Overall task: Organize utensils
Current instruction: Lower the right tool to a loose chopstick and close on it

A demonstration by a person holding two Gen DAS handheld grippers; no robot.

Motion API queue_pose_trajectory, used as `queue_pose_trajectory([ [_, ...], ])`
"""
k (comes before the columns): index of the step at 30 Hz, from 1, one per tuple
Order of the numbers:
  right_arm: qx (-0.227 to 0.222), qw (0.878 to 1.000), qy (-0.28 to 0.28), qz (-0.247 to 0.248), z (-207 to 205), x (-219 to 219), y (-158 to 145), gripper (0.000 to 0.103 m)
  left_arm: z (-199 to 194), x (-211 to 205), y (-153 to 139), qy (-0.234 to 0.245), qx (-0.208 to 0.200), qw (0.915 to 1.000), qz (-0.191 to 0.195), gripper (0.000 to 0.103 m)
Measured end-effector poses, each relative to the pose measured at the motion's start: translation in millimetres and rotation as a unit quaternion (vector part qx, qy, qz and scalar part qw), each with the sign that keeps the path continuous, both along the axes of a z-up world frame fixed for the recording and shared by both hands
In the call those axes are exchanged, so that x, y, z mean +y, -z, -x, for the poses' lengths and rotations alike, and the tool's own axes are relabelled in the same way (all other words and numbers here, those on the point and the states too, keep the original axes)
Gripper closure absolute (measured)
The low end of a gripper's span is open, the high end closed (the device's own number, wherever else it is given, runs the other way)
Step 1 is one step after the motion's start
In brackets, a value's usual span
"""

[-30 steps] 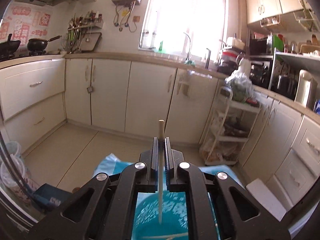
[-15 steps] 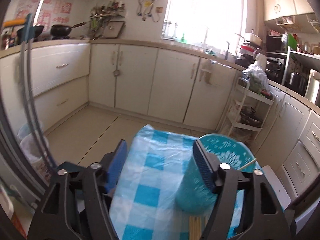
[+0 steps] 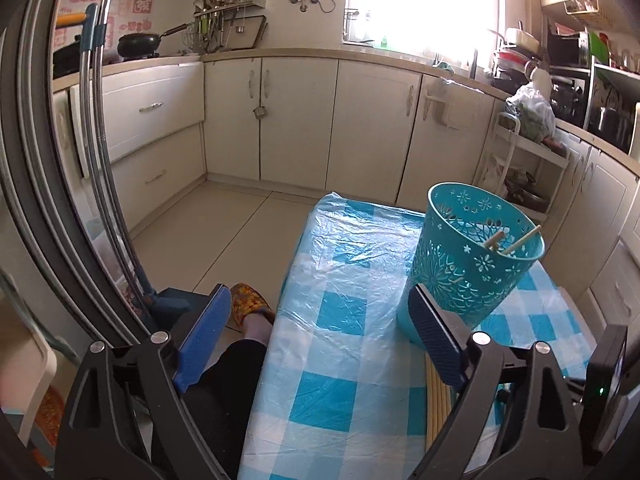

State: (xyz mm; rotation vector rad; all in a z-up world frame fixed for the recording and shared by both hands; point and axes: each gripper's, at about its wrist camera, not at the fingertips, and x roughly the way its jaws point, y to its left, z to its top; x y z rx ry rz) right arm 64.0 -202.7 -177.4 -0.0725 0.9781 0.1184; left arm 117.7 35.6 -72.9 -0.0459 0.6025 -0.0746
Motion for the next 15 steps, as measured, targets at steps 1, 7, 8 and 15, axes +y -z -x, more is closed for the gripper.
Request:
queue_pose_trajectory([
  [1, 0.004, 1.0, 0.003, -0.005, -0.1, -2.7, -0.4, 0.082, 2.1, -2.3, -0.7, 0.001, -0.001, 1.0, -0.005, 0.014],
  [7, 0.01, 1.0, 0.02, -0.011, -9.6, -2.6, -0.4, 0.078, 9.8, -17.3, -3.2, 0.017, -0.003, 0.9994, -0.031, 0.013],
  [8, 0.01, 1.0, 0.02, -0.011, -10.9, -1.3, 0.0, 0.078, 11.0, -19.0, -3.6, 0.018, -0.004, 0.9992, -0.035, 0.013],
  [15, 0.013, 1.0, -0.024, 0.006, -8.2, 12.1, -0.9, 0.093, 17.5, -27.2, -3.3, 0.028, -0.006, 0.9982, -0.053, 0.011],
])
